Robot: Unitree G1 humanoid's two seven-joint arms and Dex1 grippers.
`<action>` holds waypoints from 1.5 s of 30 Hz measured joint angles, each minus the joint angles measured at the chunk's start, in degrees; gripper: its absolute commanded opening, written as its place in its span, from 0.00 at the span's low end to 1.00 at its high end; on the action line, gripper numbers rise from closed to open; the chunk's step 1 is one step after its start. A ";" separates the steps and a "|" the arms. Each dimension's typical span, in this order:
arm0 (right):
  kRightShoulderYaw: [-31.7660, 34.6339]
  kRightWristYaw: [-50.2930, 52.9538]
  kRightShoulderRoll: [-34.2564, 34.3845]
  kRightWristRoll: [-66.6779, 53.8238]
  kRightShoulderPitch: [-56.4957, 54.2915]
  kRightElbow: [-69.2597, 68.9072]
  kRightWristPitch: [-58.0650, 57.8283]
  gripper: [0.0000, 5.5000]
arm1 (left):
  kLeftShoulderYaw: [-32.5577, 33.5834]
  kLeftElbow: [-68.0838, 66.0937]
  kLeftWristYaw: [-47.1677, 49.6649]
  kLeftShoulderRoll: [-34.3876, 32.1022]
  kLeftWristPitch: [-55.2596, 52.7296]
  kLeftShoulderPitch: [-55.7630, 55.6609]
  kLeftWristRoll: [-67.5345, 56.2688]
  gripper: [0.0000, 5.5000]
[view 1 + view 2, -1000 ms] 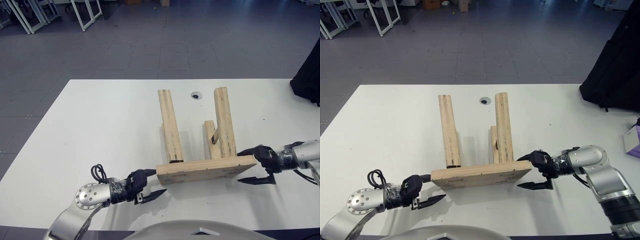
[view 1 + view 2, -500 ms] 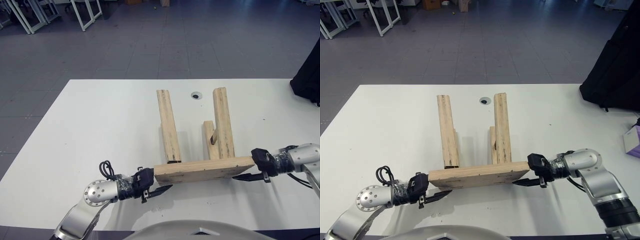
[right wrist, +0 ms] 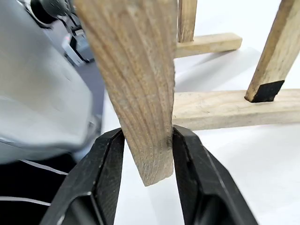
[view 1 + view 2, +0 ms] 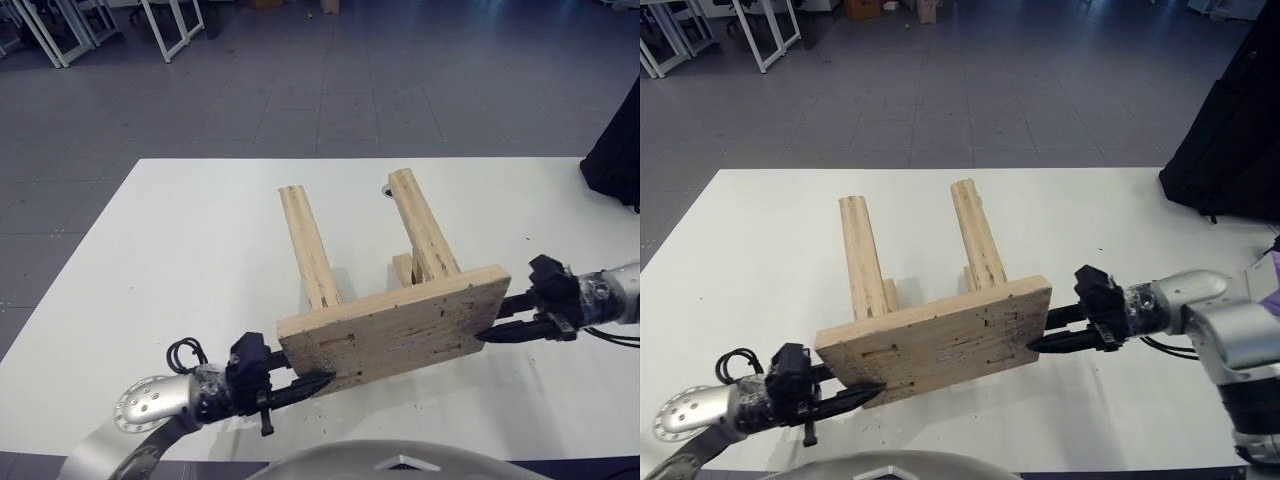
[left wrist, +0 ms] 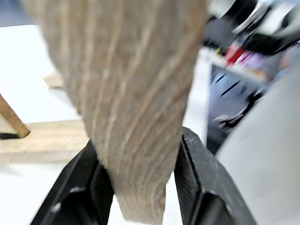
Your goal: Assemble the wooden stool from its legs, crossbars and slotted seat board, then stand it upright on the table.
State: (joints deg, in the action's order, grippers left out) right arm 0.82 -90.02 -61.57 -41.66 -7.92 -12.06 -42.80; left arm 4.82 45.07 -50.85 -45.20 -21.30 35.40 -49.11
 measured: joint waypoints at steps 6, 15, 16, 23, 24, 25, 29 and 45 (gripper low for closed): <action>11.31 3.45 -5.92 -18.40 7.18 -8.14 -22.34 0.26 | 10.80 7.19 2.13 -1.71 -3.44 9.71 -25.74 0.24; 20.93 27.07 -8.79 -54.72 18.11 -7.22 -35.53 0.26 | 17.59 11.06 9.80 -2.38 -4.23 20.78 -48.18 0.24; 20.99 30.81 -9.63 -59.38 19.87 -6.82 -33.96 0.26 | 17.68 11.04 10.93 -2.40 -4.63 21.30 -50.03 0.24; 22.05 40.32 -10.45 -72.14 31.57 -10.18 -21.28 0.24 | 18.55 10.27 20.31 -2.66 -5.69 20.08 -62.43 0.24; 22.29 40.34 -10.15 -72.14 32.76 -11.14 -19.80 0.24 | 18.51 9.69 21.45 -2.71 -5.67 19.00 -63.64 0.24; 22.41 40.42 -9.39 -72.14 33.91 -11.89 -18.16 0.24 | 18.11 9.08 22.44 -2.77 -5.62 17.60 -64.36 0.24; 22.26 41.56 -6.97 -72.15 36.65 -13.86 -11.95 0.24 | 16.66 7.38 24.49 -2.87 -5.82 12.94 -64.40 0.24; 11.11 63.74 4.94 -72.13 37.99 -29.92 6.98 0.23 | 13.78 0.73 51.27 0.70 -1.02 -4.20 -64.22 0.75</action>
State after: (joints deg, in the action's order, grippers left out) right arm 11.93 -26.27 -56.63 -113.79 30.07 -41.98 -35.82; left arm 18.60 45.80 0.42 -44.51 -22.32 31.20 -113.33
